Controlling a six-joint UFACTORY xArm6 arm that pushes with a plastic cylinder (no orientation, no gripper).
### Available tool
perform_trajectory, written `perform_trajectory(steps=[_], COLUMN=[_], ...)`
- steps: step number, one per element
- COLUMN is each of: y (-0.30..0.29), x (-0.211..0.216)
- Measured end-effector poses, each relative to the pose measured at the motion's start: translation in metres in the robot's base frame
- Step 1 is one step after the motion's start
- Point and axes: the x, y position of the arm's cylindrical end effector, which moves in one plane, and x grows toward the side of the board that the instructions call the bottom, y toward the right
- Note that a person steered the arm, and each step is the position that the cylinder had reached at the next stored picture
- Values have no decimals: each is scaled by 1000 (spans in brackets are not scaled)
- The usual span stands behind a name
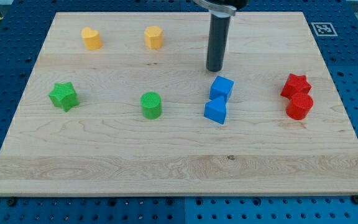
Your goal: Move the green circle towards the green star
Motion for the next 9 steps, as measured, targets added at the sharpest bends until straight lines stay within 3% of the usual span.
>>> perform_trajectory(steps=[3, 4, 5, 7, 9], y=[-36, -68, -102, -107, -54], x=[40, 16, 24, 111, 106])
